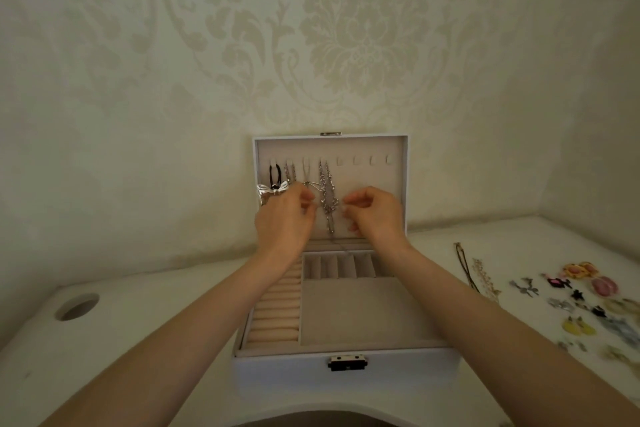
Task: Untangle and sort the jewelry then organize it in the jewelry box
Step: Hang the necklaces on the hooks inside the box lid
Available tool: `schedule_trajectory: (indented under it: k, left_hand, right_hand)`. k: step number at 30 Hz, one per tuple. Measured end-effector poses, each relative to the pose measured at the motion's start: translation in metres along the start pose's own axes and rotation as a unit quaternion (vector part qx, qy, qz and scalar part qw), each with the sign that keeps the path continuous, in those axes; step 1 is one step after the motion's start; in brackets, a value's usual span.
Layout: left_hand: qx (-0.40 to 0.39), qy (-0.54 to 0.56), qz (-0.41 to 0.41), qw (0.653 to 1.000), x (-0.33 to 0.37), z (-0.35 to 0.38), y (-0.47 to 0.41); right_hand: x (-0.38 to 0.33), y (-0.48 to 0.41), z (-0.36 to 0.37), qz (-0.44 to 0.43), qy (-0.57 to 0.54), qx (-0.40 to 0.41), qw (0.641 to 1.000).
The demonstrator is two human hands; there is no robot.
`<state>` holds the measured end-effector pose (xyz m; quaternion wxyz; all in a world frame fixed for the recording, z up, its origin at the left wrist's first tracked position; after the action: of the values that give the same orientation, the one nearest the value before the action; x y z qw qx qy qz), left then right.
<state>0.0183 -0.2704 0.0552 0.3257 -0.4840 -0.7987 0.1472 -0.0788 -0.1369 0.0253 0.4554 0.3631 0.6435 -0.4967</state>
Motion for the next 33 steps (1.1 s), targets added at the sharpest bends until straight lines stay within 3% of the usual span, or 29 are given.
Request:
schedule_trajectory:
  k: [3,6,9,20,24,27,33]
  left_hand:
    - [-0.037,-0.067,0.038,0.996,0.003,0.01,0.006]
    - [-0.06,-0.098,0.067,0.991,0.006,0.016,0.009]
    - [-0.093,-0.122,0.083,0.985,0.007,0.02,0.009]
    - [-0.12,-0.168,0.14,0.968,0.011,0.023,0.019]
    - [-0.106,-0.09,0.114,0.984,0.011,0.013,0.013]
    - [-0.089,-0.024,0.086,0.992,0.008,0.005,0.007]
    - [-0.106,0.012,0.094,0.99,0.005,0.009,0.001]
  right_hand:
    - [-0.002,0.006,0.001,-0.03,0.12,-0.002,0.992]
    - [-0.001,0.015,0.011,-0.026,0.283,-0.037,0.958]
    - [0.003,0.019,0.022,-0.039,0.337,-0.065,0.939]
    - [0.005,0.022,0.014,-0.018,0.275,-0.067,0.959]
    - [-0.002,0.027,0.022,-0.066,0.376,-0.045,0.923]
    - [-0.006,0.025,0.025,-0.066,0.381,-0.025,0.922]
    - [0.004,0.014,0.021,0.0,0.176,-0.044,0.983]
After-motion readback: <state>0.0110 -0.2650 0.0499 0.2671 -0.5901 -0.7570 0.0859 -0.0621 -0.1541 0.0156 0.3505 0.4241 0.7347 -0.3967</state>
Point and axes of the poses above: each hand's wrist, its own y-axis away from the middle knuckle, its own z-axis out of the palm, x = y × z, the point moved 7 cm from there along -y, towards the middle knuckle, and after that the axes turned 9 degrees about -y, right-handed, at the moved point
